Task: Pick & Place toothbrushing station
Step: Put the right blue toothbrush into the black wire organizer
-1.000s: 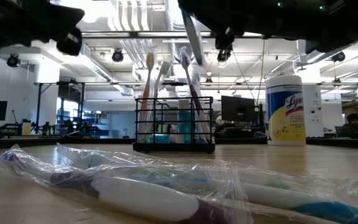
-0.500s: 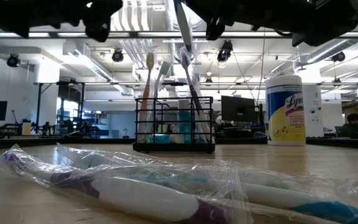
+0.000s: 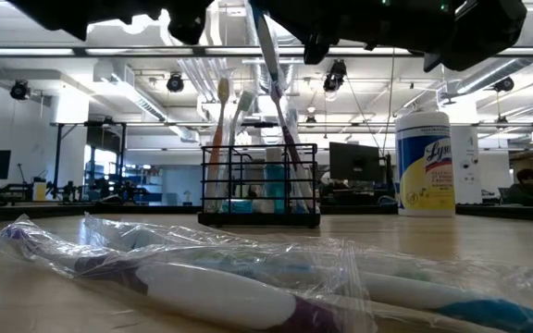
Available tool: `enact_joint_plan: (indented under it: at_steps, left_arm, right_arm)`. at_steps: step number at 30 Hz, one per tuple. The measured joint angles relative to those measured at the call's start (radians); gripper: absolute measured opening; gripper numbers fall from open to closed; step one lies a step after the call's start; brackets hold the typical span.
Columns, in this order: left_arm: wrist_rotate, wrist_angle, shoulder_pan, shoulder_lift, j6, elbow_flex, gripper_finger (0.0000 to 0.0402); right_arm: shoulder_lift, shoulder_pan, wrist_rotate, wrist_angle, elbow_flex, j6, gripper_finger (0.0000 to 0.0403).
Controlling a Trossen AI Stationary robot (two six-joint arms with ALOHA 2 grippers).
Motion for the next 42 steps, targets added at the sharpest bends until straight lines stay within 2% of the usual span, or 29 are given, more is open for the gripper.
enact_joint_plan:
  at_steps: [7,17,23,30,42]
  left_arm:
    - [-0.053,0.007,0.000,0.088,-0.018,0.070,0.0183]
    - [-0.020,0.076,0.000,0.167,-0.022,0.092,0.0177]
    - [-0.016,0.122,0.000,0.169,-0.023,0.092,0.0133]
    - [-0.016,0.130,-0.002,0.169,-0.006,0.091,0.0019]
    - [0.010,0.071,-0.005,0.128,0.025,0.085,0.0017]
  right_arm:
    - [0.000,0.000,0.000,-0.008,0.000,-0.014,0.0019]
    - [0.001,0.000,0.003,-0.015,0.000,-0.048,0.0019]
    - [0.001,0.000,0.003,-0.015,0.000,-0.056,0.0019]
    - [0.001,0.002,0.025,-0.015,0.000,-0.048,0.0020]
    - [-0.006,0.004,0.015,-0.020,0.000,-0.037,0.0065]
